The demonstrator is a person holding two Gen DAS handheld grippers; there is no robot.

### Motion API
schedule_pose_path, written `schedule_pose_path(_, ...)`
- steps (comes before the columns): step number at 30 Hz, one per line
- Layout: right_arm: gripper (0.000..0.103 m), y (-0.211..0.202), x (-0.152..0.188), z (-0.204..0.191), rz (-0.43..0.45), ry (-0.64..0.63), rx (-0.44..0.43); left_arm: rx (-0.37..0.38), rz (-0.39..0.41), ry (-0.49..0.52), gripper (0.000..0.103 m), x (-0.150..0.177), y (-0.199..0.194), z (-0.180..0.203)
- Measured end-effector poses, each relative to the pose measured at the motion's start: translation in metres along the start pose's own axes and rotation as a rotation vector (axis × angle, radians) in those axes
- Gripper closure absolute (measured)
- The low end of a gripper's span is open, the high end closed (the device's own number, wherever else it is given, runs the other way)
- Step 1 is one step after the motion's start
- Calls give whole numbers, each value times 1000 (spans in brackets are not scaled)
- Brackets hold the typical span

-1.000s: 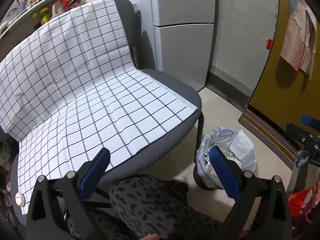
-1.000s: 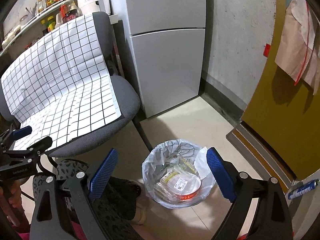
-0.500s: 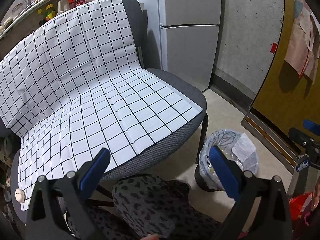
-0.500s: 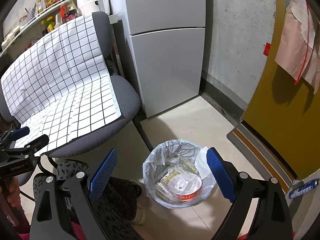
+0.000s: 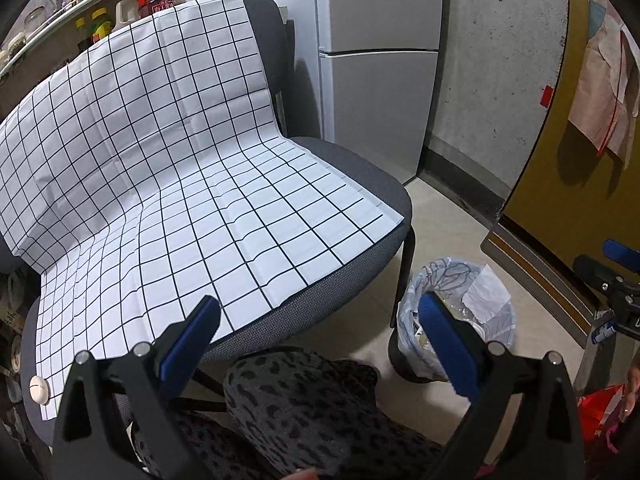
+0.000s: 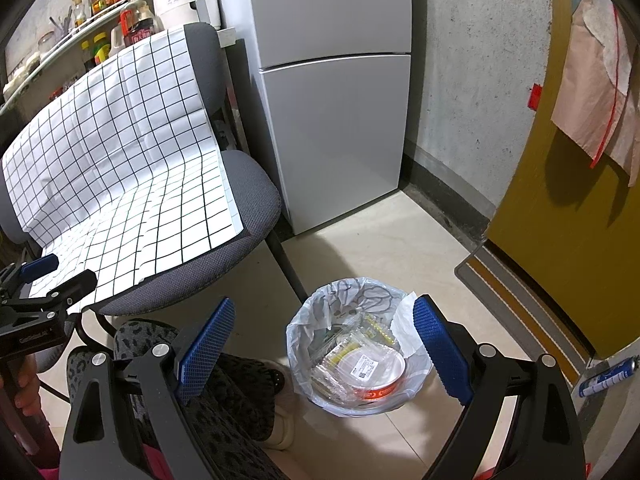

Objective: Collect trash

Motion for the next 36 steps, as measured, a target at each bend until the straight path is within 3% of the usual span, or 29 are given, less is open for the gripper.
schedule_pose_path(36,13,1,0,1,-2,-1,-3,-5,-5,-12,7,1,-1,-5)
Point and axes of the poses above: each gripper's, at about its wrist camera, not at the fingertips, and y roughly the way its jaws point, z to its right, x to its underside, the point moved 10 cm from there along y, roughly the way its jaws point, and after that the axes turned 8 degrees about -x, right-handed, at the moved point
